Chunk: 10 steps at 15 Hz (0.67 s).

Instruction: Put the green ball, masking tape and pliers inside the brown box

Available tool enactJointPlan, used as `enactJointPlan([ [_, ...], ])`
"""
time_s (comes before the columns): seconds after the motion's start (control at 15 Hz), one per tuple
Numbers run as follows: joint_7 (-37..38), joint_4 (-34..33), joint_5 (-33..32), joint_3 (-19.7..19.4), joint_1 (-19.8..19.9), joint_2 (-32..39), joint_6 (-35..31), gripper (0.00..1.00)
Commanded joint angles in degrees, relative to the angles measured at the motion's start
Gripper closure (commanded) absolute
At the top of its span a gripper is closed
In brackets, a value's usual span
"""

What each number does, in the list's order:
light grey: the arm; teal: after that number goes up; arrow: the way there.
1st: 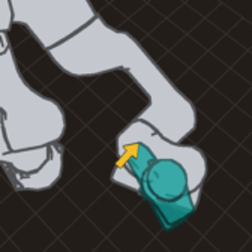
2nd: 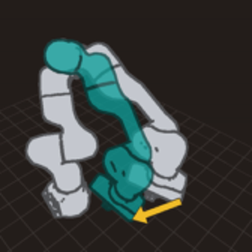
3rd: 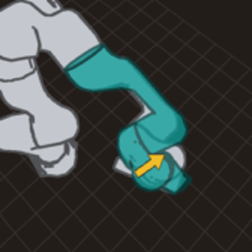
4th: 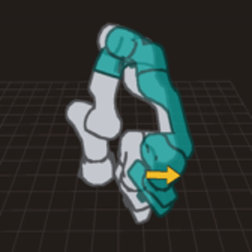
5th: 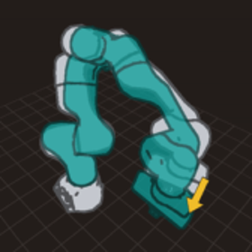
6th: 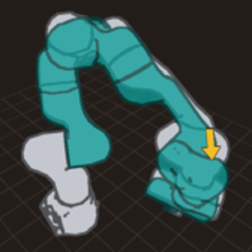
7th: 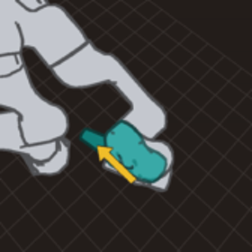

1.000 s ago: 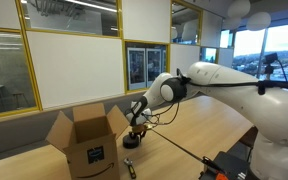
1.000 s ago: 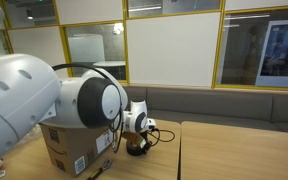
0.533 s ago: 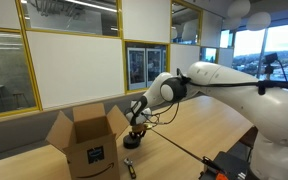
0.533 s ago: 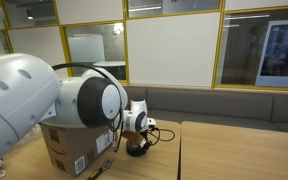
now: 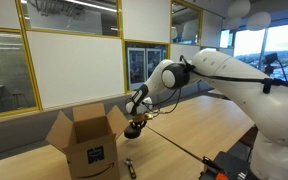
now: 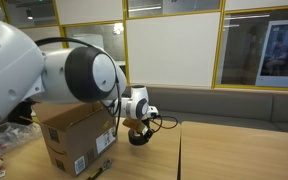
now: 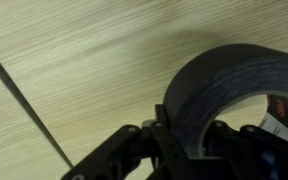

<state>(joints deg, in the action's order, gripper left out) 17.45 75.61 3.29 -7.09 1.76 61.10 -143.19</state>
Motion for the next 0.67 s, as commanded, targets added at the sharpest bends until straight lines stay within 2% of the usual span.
enactJointPlan([
  [0.0,0.76,12.8,-1.46,-2.77,-2.25,-12.5,-2.28,0.8],
  [0.33,2.48,22.88,-5.45,-6.32,-5.63,-24.77,-3.13,0.8],
  [0.6,6.44,29.81,-11.94,-9.18,-9.38,-34.56,-2.71,0.8],
])
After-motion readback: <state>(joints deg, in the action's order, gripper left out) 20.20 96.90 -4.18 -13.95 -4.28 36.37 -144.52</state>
